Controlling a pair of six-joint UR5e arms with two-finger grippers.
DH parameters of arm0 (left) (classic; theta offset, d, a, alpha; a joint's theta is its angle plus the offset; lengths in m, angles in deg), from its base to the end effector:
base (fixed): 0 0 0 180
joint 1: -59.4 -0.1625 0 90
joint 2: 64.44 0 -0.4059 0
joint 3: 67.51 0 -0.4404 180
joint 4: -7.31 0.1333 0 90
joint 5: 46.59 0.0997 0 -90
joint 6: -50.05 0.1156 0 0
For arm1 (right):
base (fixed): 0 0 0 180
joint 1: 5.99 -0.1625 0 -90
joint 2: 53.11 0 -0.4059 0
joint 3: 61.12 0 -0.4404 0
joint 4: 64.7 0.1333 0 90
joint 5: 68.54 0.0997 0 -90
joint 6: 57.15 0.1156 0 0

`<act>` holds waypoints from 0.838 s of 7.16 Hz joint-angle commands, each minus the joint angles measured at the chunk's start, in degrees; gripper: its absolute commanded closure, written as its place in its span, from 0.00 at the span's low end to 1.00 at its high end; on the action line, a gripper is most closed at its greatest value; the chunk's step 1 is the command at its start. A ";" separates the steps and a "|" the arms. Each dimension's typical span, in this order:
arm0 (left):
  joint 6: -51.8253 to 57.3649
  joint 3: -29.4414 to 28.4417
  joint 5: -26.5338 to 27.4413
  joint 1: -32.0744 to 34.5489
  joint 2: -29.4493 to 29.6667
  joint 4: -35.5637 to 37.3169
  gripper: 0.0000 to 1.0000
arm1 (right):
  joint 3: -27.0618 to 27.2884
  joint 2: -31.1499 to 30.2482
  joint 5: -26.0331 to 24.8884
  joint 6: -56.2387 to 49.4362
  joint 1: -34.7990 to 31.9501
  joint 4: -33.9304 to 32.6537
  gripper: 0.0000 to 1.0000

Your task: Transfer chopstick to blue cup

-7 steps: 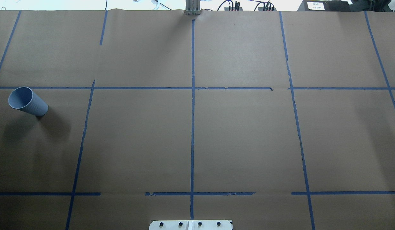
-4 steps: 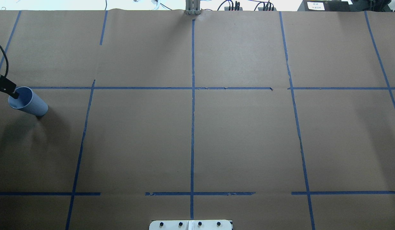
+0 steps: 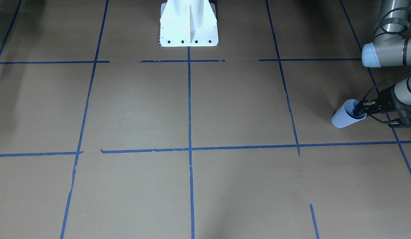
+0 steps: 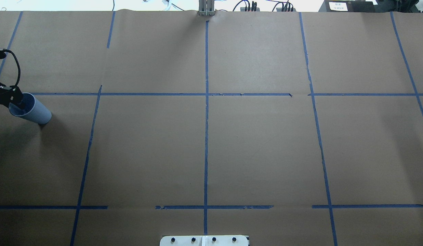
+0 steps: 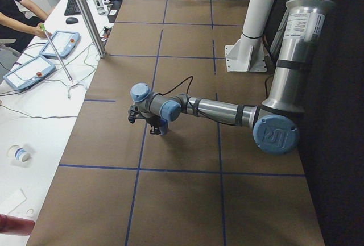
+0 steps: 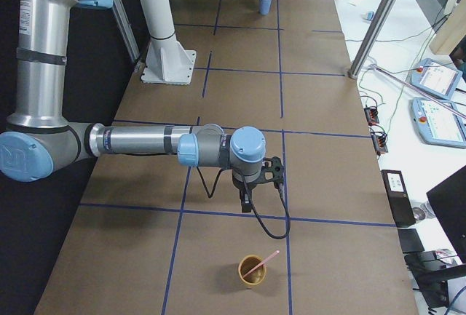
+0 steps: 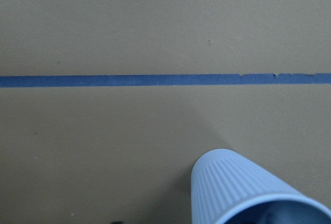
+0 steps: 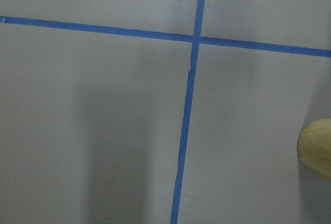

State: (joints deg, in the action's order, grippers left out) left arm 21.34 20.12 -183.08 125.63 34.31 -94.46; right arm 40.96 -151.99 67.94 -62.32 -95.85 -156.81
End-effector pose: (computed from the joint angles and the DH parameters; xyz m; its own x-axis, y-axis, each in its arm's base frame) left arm 0.2042 -0.5864 0.5593 0.6567 0.0070 -0.7541 -0.0770 0.9954 -0.0579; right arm 0.0483 -0.4784 0.6166 0.6856 -0.1055 0.7203 0.0645 0.9944 0.0843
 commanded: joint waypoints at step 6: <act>-38.18 8.88 14.19 -24.88 27.43 4.47 1.00 | -0.22 -0.09 1.51 0.34 -0.05 0.00 0.00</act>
State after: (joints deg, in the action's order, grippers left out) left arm -14.47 29.43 -174.38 106.15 56.39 -91.54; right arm 40.70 -152.02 69.32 -61.99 -95.86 -156.81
